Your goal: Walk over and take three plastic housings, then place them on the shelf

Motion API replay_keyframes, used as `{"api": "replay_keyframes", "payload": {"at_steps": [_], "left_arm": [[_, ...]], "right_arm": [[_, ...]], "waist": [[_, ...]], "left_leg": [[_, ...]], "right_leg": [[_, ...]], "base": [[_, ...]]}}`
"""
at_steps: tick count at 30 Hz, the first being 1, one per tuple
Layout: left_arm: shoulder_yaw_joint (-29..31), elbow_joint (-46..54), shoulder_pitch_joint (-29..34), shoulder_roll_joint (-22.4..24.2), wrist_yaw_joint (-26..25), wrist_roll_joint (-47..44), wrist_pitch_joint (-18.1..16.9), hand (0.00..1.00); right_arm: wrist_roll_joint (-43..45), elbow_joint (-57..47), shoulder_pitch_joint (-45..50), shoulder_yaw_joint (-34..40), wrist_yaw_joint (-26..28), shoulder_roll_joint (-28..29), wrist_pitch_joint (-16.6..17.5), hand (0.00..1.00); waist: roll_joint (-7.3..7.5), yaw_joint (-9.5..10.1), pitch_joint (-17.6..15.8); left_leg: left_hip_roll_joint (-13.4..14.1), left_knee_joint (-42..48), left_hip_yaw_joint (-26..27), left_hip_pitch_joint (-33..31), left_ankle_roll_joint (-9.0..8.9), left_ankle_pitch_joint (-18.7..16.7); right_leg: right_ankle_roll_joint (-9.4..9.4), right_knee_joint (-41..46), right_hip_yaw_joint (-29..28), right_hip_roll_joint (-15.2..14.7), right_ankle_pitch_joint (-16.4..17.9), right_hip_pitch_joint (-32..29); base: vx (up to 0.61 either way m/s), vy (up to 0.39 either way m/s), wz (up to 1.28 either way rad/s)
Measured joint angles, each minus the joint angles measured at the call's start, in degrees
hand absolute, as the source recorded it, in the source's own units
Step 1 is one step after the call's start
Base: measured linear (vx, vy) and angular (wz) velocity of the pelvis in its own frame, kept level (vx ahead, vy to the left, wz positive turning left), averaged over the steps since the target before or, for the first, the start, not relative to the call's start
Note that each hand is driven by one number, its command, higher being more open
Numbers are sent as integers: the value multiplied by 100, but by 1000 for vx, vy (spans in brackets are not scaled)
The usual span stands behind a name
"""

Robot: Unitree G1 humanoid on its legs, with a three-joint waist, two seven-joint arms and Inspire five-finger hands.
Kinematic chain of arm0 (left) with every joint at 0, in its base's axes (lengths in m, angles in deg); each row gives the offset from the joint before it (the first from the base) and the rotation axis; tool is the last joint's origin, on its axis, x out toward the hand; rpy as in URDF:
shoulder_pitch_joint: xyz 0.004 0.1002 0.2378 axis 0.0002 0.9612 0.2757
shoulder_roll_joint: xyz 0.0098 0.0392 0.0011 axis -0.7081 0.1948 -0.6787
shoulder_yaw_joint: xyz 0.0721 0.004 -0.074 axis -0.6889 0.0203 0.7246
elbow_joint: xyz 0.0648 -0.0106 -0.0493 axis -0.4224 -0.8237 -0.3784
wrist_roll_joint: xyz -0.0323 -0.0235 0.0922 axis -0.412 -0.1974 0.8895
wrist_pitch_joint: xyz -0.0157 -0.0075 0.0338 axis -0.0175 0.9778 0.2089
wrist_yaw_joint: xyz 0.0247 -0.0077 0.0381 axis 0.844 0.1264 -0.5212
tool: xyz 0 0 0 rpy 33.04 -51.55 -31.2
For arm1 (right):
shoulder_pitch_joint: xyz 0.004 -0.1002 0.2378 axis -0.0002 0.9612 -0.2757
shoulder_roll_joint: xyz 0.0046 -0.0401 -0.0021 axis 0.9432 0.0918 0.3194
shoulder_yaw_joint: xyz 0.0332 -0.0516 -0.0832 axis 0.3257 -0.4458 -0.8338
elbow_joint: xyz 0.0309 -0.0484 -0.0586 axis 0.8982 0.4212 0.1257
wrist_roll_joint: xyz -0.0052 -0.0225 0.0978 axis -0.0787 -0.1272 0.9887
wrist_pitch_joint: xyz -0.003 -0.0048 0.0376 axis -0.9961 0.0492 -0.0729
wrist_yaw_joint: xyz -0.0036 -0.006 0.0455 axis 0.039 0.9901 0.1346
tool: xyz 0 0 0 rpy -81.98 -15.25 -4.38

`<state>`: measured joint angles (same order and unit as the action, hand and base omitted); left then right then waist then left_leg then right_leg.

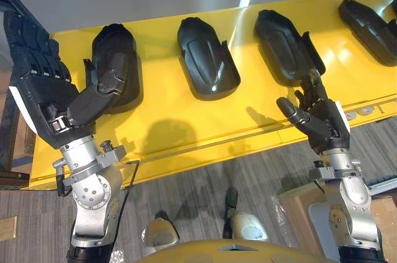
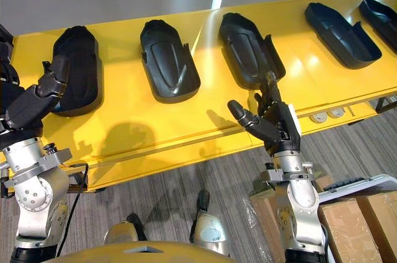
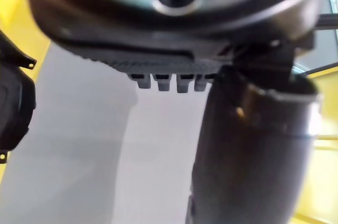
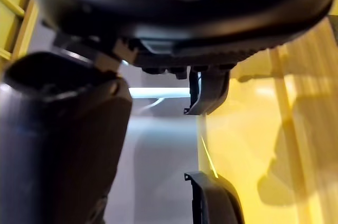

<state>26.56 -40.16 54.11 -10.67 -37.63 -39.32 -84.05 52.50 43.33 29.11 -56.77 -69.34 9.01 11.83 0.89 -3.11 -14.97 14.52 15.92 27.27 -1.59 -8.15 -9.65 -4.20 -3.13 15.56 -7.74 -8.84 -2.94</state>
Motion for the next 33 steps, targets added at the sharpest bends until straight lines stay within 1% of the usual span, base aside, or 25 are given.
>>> {"api": "replay_keyframes", "payload": {"at_steps": [5, 14, 16, 22, 33], "left_arm": [[39, 0, 0, 0, 8, 0, 0, 100], [205, 0, 1, 3, 126, 0, 0, 100], [212, 0, 1, 7, 148, 0, 0, 100], [214, 0, 1, 10, 265, 0, 0, 100], [222, 0, 3, 15, 395, -2, 0, 100]], "right_arm": [[-7, 0, -49, 79, -88, -2, 0, 100], [-12, 276, -119, 272, -116, -2, 2, 100], [-165, 276, -146, 283, -105, -1, 3, 100], [-256, 277, -163, 288, -100, -1, 2, 100], [-397, 420, -266, 287, -119, -1, 3, 100]], "waist": [[-12, 9, -99], [-18, 2, -109], [-17, 5, -110], [-17, 26, -110], [-10, 136, -113]], "left_leg": [[2, 21, -26, -25, 6, -3], [15, 92, -127, -85, 18, -9], [19, 93, -136, -87, 30, -17], [19, 104, -154, -87, 32, -16], [21, 174, -194, -98, 47, -24]], "right_leg": [[7, 11, 23, -2, 8, 1], [21, 91, 133, -17, 51, 1], [27, 127, 136, -21, 72, 1], [28, 142, 145, -25, 72, 1], [31, 197, 168, -47, 75, 15]], "base": [[-10, 4, 1], [-22, 11, 4], [-41, 12, 1], [0, 0, 0], [-11, 3, 0]]}}
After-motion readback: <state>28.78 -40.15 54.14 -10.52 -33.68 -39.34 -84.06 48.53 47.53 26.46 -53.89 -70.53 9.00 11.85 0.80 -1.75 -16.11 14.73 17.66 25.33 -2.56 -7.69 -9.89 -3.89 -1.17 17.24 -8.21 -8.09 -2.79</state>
